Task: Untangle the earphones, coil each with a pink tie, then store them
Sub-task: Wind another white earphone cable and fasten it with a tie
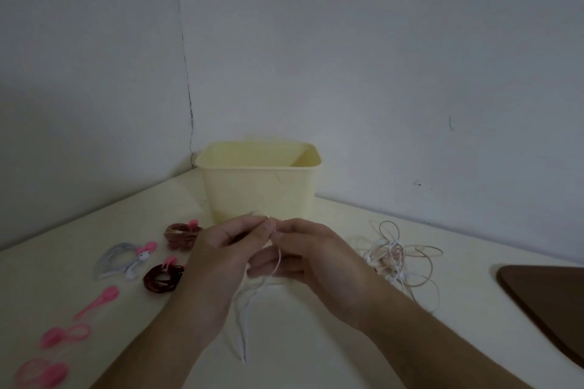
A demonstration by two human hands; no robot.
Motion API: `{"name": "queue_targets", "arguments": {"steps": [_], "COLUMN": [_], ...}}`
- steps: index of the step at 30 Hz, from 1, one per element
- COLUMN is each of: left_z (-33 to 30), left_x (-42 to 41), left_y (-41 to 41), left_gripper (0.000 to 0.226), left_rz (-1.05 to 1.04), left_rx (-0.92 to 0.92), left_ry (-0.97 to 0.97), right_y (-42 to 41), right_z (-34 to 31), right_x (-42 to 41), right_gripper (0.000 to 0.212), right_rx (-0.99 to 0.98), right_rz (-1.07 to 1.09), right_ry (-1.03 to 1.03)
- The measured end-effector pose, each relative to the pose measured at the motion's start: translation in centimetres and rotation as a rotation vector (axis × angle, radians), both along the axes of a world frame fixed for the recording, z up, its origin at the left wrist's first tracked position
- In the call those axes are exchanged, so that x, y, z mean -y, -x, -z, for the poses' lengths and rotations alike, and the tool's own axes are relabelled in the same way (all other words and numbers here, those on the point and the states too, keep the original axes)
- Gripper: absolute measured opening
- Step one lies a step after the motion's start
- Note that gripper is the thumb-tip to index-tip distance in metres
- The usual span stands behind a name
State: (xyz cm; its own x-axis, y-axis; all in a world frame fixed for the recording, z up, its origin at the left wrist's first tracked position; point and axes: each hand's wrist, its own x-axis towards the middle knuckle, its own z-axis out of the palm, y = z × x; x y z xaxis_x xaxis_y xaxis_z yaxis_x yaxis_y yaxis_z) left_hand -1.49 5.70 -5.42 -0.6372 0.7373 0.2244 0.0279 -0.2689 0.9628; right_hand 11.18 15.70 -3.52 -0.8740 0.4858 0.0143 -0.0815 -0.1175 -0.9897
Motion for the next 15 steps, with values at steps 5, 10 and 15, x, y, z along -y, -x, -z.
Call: {"name": "queue_targets", "arguments": {"steps": [5, 10, 15], "left_z": [-0.3, -0.6, -0.4], "left_x": [0.1, 0.3, -0.1], "left_y": [-0.5, 0.0, -0.3], "left_gripper": [0.018, 0.011, 0.036], "left_rz": [-0.257, -0.412, 0.086], "left_rx": [-0.216, -0.421, -0.299], "left_ry": [0.064, 0.04, 0.172], "right_y": [0.3, -0.4, -0.6], "right_z": [-0.1, -1.0, -1.1], "right_x": [0.0, -1.2, -1.4], "right_gripper": [0.034, 0.031, 0.029], "right_rx": [0.095, 0.266, 0.274], "right_rz": [0.174, 0.178, 0.209], "right_ry": [-0.2, -0.708, -0.804]}}
